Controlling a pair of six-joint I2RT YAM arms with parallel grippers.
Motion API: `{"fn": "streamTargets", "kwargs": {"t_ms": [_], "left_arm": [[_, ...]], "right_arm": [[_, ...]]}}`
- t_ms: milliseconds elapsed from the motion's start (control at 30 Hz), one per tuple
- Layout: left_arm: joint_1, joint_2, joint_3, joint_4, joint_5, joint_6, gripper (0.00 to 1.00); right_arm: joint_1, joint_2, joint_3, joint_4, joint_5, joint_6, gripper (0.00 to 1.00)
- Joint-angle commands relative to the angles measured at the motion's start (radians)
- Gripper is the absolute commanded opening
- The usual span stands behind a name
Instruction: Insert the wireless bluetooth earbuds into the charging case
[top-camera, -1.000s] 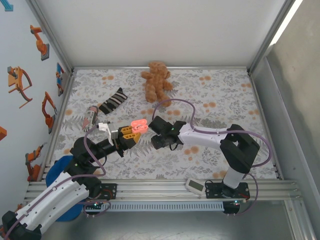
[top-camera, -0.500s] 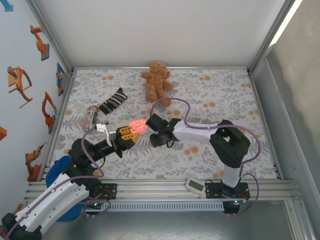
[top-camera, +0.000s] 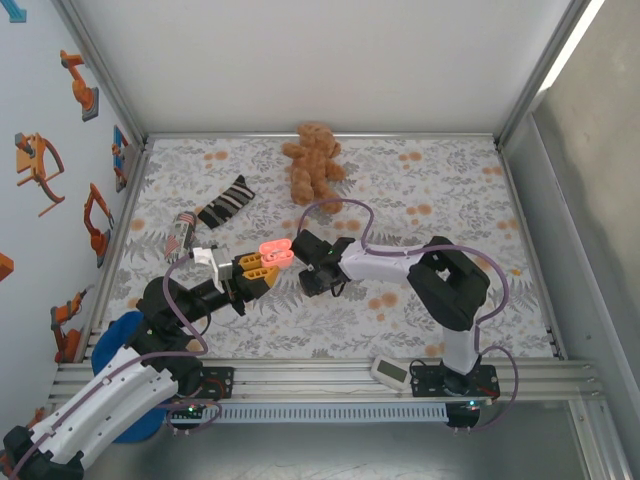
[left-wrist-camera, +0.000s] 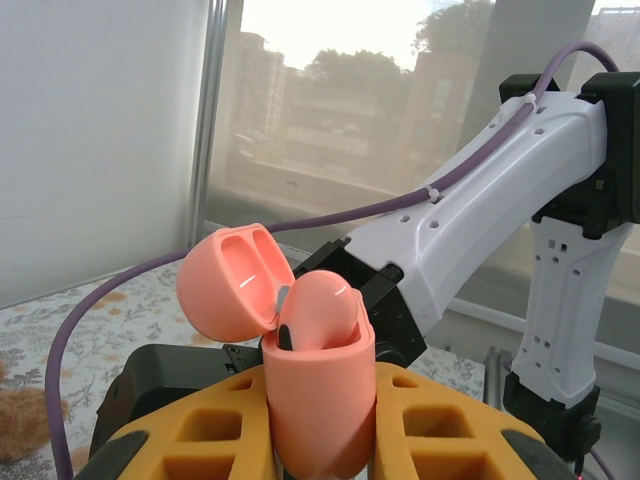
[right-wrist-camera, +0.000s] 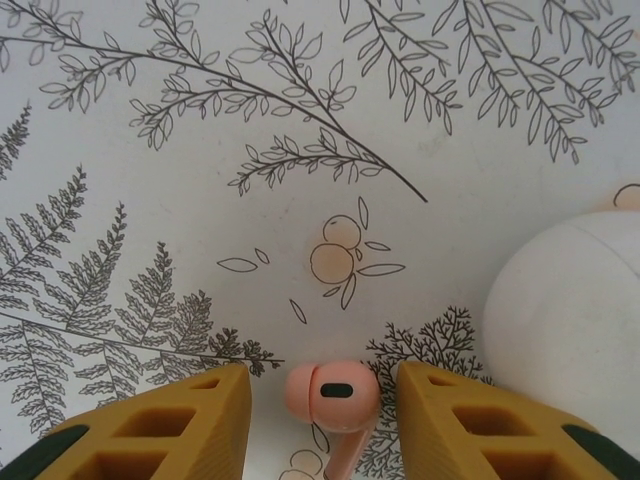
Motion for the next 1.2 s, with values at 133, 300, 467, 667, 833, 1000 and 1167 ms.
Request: {"fn": "streamTargets", "kwargs": {"t_ms": [133, 300, 467, 667, 833, 1000, 1167], "left_arm": [[-0.005, -0.010, 0.008, 0.009, -0.008, 0.022, 0.00], [-0.005, -0.010, 0.010, 0.008, -0.010, 0.024, 0.00], [-0.006, -0.008, 0.010, 0.005, -0.011, 0.025, 0.00], [-0.005, 0.000, 0.014, 0.010, -0.008, 0.026, 0.00], [-0.005, 0.006, 0.017, 0.009, -0.007, 0.029, 0.00], [-0.006, 0.008, 0.018, 0.013, -0.007, 0.029, 0.00], [-0.006, 0.020, 0.017, 0.028, -0.003, 0.028, 0.00]], "right_arm": [[-0.005, 0.025, 0.036, -0.002, 0.031, -0.015, 0.36], [-0.004, 0.029, 0.040, -0.009, 0.031, -0.016, 0.34], [-0.004, 0.027, 0.036, -0.021, 0.037, -0.020, 0.33], [-0.004, 0.018, 0.031, -0.025, 0.043, -0.023, 0.28], [-0.005, -0.010, 0.017, -0.020, 0.049, -0.023, 0.27], [-0.004, -0.068, -0.003, -0.018, 0.069, -0.023, 0.27], [-0.006, -0.150, -0.027, -0.018, 0.093, -0.024, 0.27]]}}
